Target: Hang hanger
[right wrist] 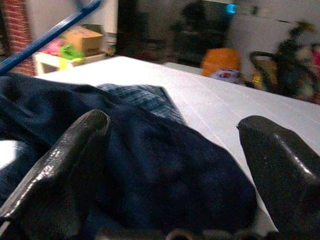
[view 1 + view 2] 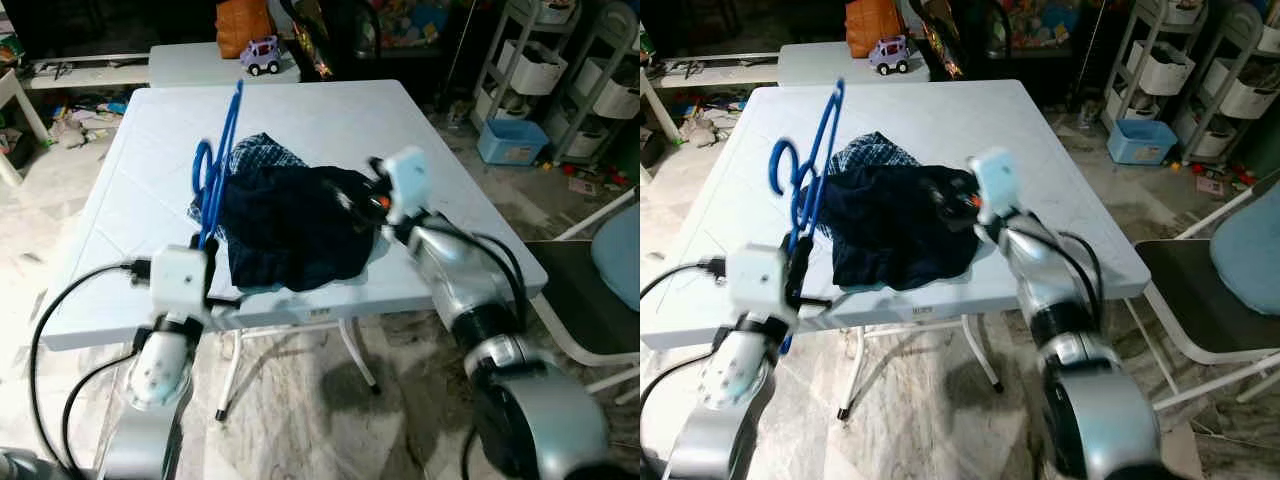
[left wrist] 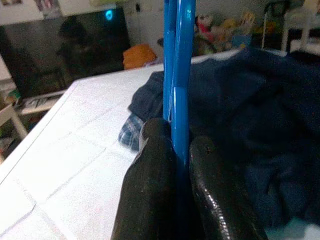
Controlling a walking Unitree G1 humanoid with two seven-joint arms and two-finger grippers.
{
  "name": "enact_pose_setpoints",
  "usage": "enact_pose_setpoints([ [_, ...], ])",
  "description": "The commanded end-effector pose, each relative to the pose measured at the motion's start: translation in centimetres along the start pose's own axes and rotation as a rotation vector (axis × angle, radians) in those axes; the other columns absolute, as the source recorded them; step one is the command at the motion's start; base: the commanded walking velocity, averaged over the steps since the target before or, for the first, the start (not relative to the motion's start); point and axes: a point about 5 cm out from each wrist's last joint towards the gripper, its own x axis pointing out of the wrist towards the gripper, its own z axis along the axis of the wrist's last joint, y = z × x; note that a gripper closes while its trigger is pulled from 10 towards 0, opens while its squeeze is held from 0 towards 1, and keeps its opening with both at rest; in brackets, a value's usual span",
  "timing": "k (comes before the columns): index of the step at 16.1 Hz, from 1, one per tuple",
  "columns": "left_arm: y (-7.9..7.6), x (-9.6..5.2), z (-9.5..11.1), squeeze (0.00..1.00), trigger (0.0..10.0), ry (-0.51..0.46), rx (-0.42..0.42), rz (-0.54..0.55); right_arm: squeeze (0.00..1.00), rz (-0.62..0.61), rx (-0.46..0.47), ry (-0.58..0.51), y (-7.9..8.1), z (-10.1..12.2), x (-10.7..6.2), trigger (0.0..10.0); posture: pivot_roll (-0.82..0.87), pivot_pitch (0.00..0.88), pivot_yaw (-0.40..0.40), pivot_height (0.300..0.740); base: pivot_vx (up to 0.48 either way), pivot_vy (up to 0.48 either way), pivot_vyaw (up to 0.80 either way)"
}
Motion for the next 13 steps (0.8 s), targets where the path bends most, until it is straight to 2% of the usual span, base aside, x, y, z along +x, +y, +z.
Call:
enact_pose_setpoints([
  [1, 0.2, -0.7, 0.1, 0.0, 10.0, 0.004, 0.029, 0.011, 0.0, -0.08, 0.012, -0.03, -1.1, 0.1, -1.1, 10.0, 0.05, 0.028, -0.026, 0.74, 0.0, 0.0, 0.0],
  [2, 0.3, -1.2, -0.1, 0.0, 10.0, 0.02, 0.016, 0.033, 0.0, -0.116, -0.018, -0.035, -1.6, -0.3, -2.1, 10.0, 0.05, 0.028, -0.026, 0.74, 0.0, 0.0, 0.0],
  [3, 0.3, -1.6, -0.4, 0.0, 10.0, 0.037, 0.002, 0.056, 0.0, -0.166, 0.025, -0.023, -2.0, -0.7, -2.9, 10.0, 0.05, 0.023, -0.024, 0.74, 0.0, 0.0, 0.0],
  [5, 0.0, -2.1, -0.4, 0.0, 10.0, 0.041, 0.003, 0.076, 0.0, -0.222, 0.022, -0.017, -2.7, -1.1, -4.3, 10.0, 0.04, 0.017, -0.021, 0.74, 0.0, 0.0, 0.0],
  [9, -0.2, -2.1, -0.1, 0.0, 10.0, 0.044, -0.002, 0.079, 0.0, -0.289, 0.051, -0.001, -3.4, -0.7, -6.4, 10.0, 0.03, 0.008, -0.014, 0.74, 0.0, 0.0, 0.0],
  [11, 0.1, -2.2, -0.3, 0.0, 10.0, 0.051, 0.011, 0.075, 0.0, -0.349, 0.109, 0.038, -3.8, -1.6, -8.9, 10.0, 0.02, 0.007, -0.002, 0.74, 0.0, 0.0, 0.0],
  [13, 0.2, -2.1, -0.3, 0.0, 10.0, 0.052, 0.012, 0.077, 0.0, -0.395, 0.155, 0.08, -3.6, -2.7, -11.0, 10.0, 0.02, 0.007, 0.007, 0.74, 0.0, 0.0, 0.0],
])
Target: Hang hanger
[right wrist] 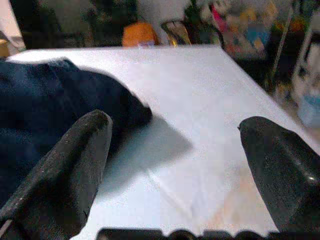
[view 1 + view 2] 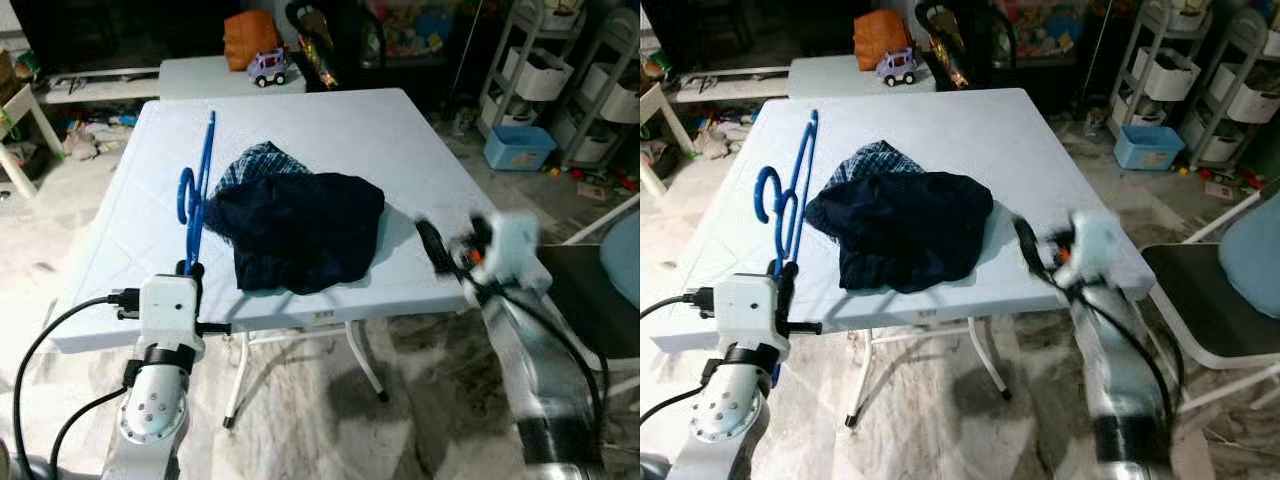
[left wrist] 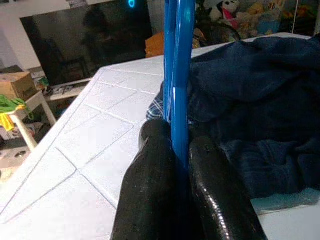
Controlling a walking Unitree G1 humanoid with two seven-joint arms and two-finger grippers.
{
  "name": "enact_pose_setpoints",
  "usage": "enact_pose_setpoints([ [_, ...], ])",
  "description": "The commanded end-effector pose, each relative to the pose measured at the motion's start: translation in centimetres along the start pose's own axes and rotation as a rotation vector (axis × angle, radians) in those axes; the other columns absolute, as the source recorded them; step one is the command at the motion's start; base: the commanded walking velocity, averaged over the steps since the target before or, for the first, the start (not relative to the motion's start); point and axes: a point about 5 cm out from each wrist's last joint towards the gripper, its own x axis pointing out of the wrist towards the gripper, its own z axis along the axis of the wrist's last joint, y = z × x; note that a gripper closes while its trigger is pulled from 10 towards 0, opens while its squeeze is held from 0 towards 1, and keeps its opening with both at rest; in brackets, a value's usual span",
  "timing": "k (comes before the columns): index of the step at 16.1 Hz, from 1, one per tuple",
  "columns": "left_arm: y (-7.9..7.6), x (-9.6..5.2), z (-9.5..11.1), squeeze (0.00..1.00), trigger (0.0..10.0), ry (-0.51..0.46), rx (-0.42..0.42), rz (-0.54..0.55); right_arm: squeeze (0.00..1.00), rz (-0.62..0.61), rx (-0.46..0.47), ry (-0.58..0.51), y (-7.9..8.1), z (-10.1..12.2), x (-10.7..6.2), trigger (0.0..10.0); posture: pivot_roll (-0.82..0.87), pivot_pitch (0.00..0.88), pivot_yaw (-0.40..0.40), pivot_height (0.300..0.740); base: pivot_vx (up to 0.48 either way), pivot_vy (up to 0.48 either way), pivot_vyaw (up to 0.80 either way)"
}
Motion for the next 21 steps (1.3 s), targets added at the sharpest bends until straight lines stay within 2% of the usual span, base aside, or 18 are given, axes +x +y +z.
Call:
enact_pose_setpoints([
  [1, -0.1, 0.1, 0.4, 0.0, 10.0, -0.013, 0.007, -0.01, 0.0, -0.022, 0.006, -0.017, -0.3, 0.5, -0.5, 10.0, 0.01, 0.007, 0.01, 0.74, 0.0, 0.0, 0.0],
  [3, -0.3, 0.2, 0.5, 0.0, 10.0, -0.012, 0.007, -0.014, 0.0, -0.025, 0.012, -0.008, 0.1, 0.6, -0.7, 10.0, 0.01, 0.007, 0.019, 0.74, 0.0, 0.0, 0.0],
  [6, -0.8, 0.3, 0.6, 0.0, 10.0, -0.017, 0.023, -0.041, 0.0, -0.007, 0.012, -0.015, 0.9, 1.7, 0.1, 10.0, 0.01, 0.005, 0.018, 0.74, 0.0, 0.0, 0.0],
  [14, -0.6, -0.1, 0.3, 0.0, 10.0, -0.002, 0.03, -0.031, 0.0, 0.031, 0.009, 0.015, 1.5, 1.6, 0.7, 10.0, 0.02, 0.015, -0.002, 0.74, 0.0, 0.0, 0.0],
  [21, -0.7, -0.2, 0.1, 0.0, 10.0, 0.012, 0.03, -0.039, 0.0, 0.04, 0.004, 0.032, 1.7, 1.4, 0.7, 10.0, 0.02, 0.029, 0.0, 0.74, -0.245, 0.0, 0.0],
])
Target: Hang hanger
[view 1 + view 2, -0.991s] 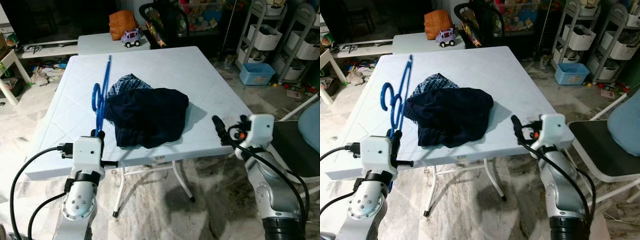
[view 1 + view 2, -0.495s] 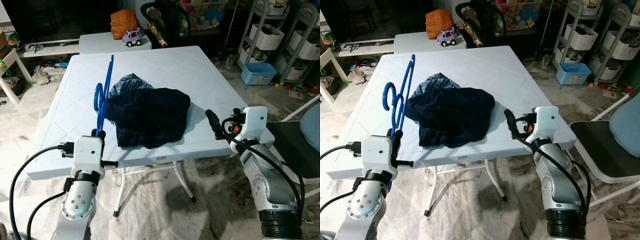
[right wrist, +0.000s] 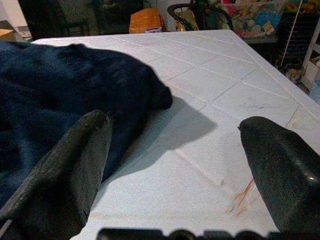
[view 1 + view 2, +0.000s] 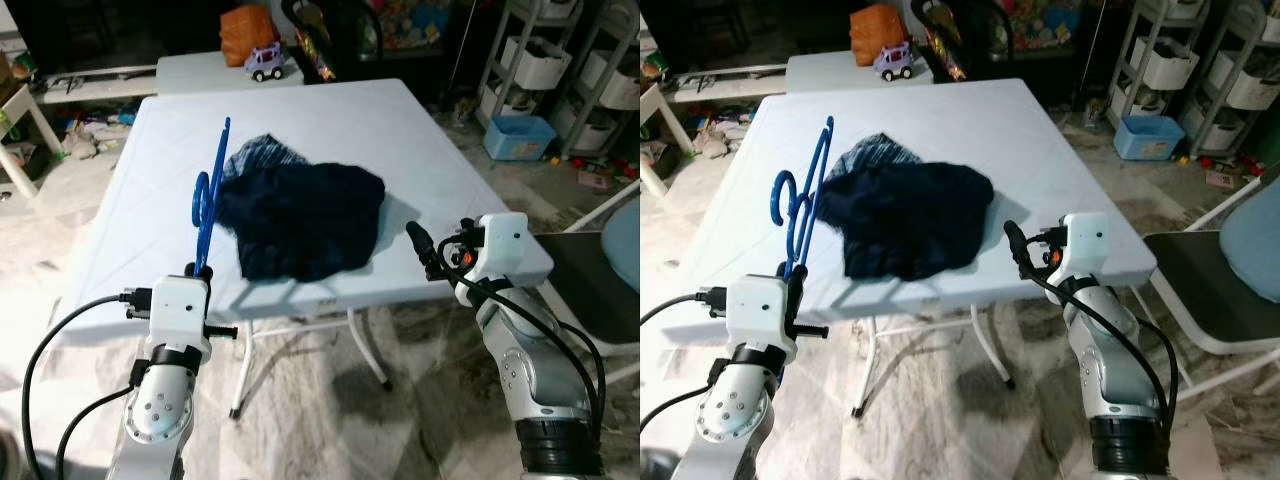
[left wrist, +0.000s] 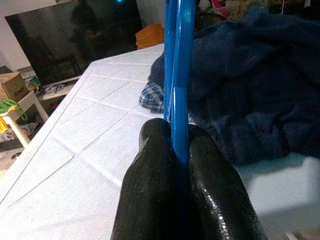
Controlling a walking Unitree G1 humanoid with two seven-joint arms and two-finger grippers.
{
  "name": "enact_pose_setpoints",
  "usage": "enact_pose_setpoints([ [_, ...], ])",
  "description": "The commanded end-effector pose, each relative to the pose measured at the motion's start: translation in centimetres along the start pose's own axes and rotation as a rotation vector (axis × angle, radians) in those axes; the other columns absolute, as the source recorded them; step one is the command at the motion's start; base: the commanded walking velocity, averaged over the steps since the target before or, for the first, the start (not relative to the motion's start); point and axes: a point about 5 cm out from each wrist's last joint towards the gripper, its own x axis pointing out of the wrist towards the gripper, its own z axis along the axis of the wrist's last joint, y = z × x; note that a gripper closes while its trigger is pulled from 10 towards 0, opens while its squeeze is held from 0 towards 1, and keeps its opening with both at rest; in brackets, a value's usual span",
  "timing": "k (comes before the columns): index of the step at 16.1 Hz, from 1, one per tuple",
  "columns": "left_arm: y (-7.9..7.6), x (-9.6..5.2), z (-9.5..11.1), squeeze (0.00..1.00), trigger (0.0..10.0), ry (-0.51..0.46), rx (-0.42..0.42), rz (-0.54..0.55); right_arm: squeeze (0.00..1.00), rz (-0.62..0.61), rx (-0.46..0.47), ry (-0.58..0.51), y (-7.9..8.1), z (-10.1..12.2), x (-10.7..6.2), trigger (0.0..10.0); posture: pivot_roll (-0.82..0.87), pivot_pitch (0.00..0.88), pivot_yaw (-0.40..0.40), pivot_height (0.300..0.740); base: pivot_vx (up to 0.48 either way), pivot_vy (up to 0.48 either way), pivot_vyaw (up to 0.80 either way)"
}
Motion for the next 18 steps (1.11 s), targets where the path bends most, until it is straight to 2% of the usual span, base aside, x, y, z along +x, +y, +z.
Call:
enact_pose_setpoints([
  [1, 0.13, -0.1, 0.29, 0.0, 10.0, -0.006, 0.005, 0.004, 0.0, 0.003, 0.001, 0.001, 0.03, 0.13, 0.03, 10.0, 0.02, 0.03, 0.0, 0.74, -0.259, 0.0, 0.0],
  [18, -0.42, -0.23, 0.01, 0.0, 10.0, 0.018, 0.0, -0.008, 0.0, 0.027, -0.002, 0.02, 0.59, -0.22, 0.28, 10.0, 0.02, 0.048, -0.001, 0.74, -0.263, 0.0, 0.0],
])
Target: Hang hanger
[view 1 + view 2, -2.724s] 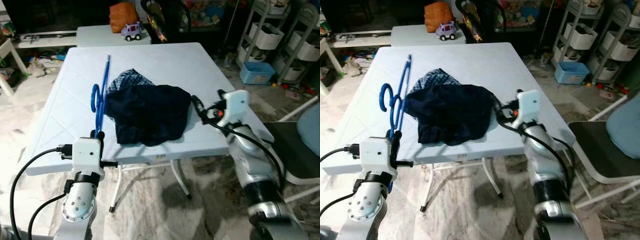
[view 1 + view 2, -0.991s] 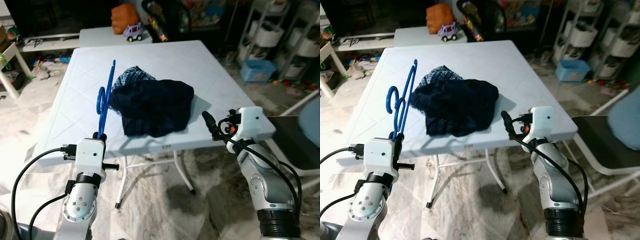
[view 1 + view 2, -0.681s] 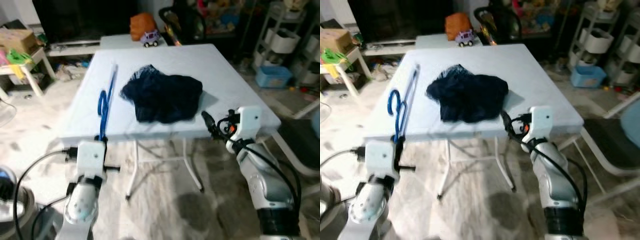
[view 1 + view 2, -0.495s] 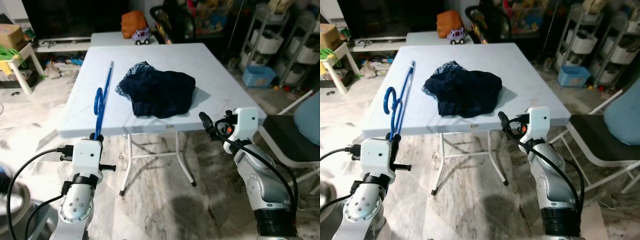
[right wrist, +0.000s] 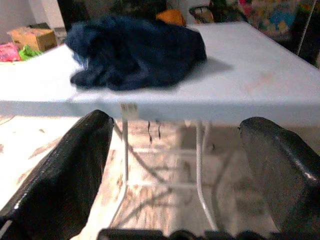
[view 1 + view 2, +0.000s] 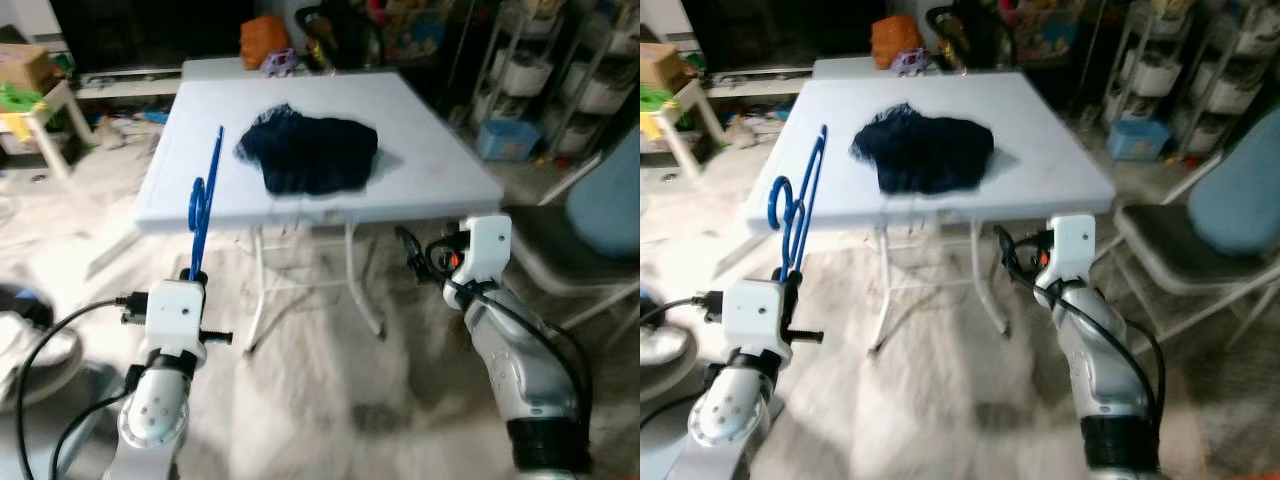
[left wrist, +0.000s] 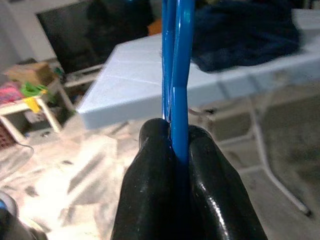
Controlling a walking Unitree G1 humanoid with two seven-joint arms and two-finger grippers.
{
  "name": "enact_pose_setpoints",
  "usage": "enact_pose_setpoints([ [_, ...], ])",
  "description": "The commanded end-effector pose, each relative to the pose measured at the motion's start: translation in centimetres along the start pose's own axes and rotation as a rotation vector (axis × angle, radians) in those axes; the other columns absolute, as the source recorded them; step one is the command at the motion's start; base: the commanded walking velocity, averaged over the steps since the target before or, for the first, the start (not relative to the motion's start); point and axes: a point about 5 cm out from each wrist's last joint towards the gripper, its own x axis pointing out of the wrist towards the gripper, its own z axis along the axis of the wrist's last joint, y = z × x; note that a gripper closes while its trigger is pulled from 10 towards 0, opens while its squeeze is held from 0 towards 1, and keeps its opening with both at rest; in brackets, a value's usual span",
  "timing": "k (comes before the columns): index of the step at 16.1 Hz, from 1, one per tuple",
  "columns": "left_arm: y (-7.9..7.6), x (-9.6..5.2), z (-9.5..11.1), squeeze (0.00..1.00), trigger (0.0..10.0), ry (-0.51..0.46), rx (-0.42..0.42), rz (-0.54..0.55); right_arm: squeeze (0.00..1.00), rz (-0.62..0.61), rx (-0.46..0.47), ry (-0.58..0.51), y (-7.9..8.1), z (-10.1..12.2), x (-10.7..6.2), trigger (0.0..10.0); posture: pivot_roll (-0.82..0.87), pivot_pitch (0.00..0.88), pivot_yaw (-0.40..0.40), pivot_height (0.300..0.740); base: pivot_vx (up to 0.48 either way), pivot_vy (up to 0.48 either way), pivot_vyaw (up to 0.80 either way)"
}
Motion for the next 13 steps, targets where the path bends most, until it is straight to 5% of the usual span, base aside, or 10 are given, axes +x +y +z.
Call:
enact_pose_setpoints([
  [1, -0.2, 0.1, 0.4, 0.0, 10.0, -0.018, 0.008, -0.008, 0.0, -0.004, -0.001, -0.001, -0.2, 0.2, 0.0, 10.0, 0.02, 0.047, -0.001, 0.74, -0.266, 0.0, 0.0],
  [8, -0.7, 0.8, -1.1, 0.0, 10.0, 0.052, 0.061, -0.119, 0.0, 0.121, -0.127, -0.003, 0.1, 0.2, 0.3, 10.0, 0.02, 0.038, -0.004, 0.74, -0.076, 0.0, 0.0],
  [10, -0.7, 1.4, -1.4, 0.0, 10.0, 0.101, 0.023, -0.221, 0.0, 0.213, -0.202, -0.011, 0.0, 0.5, 0.3, 10.0, 0.03, 0.038, -0.006, 0.74, 0.0, 0.0, 0.0],
  [13, -1.1, 0.5, -2.2, 0.0, 10.0, 0.192, 0.027, -0.586, 0.0, 0.396, -0.38, -0.018, -0.2, 1.5, 0.4, 10.0, 0.02, 0.048, -0.005, 0.74, 0.0, 0.0, 0.0],
])
